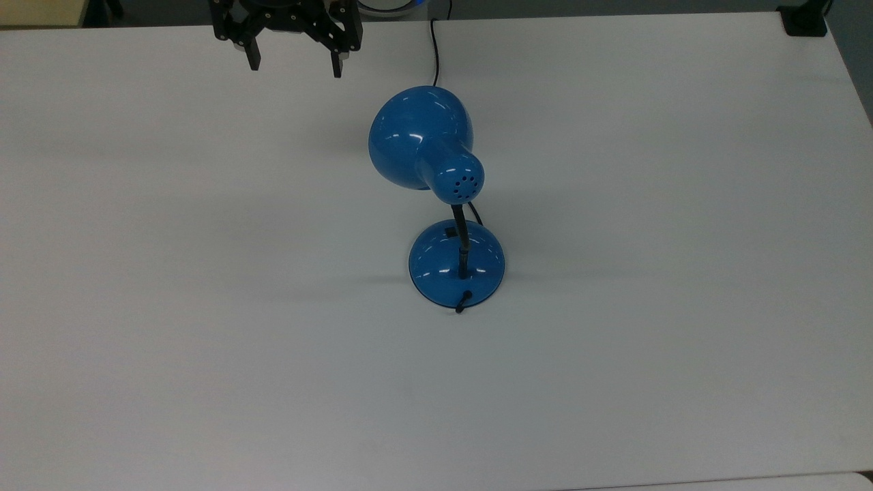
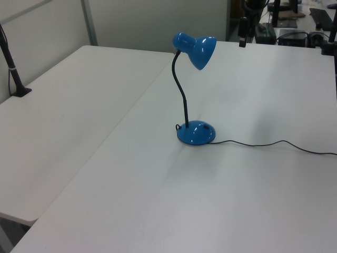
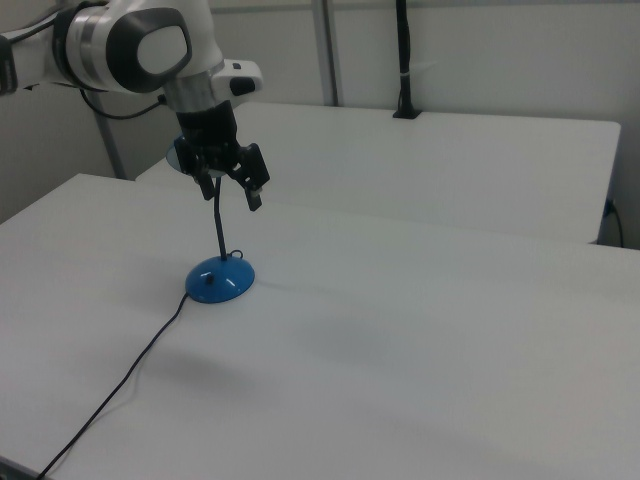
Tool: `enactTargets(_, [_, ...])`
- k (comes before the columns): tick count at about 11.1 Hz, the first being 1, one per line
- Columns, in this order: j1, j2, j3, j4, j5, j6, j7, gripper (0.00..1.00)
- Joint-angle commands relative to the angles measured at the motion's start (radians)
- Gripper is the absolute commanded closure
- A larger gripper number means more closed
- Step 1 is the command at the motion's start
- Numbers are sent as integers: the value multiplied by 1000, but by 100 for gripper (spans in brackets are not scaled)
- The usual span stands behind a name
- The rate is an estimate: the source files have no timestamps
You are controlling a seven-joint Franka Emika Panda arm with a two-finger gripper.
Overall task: Turn on the lamp
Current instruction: 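Move the gripper down toward the switch on the blue lamp base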
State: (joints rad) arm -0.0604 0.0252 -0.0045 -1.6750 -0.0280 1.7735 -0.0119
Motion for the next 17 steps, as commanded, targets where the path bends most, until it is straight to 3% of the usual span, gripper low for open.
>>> enactTargets(1, [10, 4, 0, 9, 14, -3, 18, 0])
enactTargets(7, [7, 2, 0, 8, 14, -12, 0, 0])
enactTargets(8, [8, 4, 0, -3, 14, -22, -55, 0])
enactTargets(10, [11, 4, 7, -40, 5, -58, -309, 0])
enactTargets(13, [24, 16, 56, -107, 2, -20, -335, 0])
enactTargets(16, [25, 18, 110, -277, 14, 240, -229, 35])
enactTargets(17, [34, 24, 127, -325, 16, 352, -165, 58])
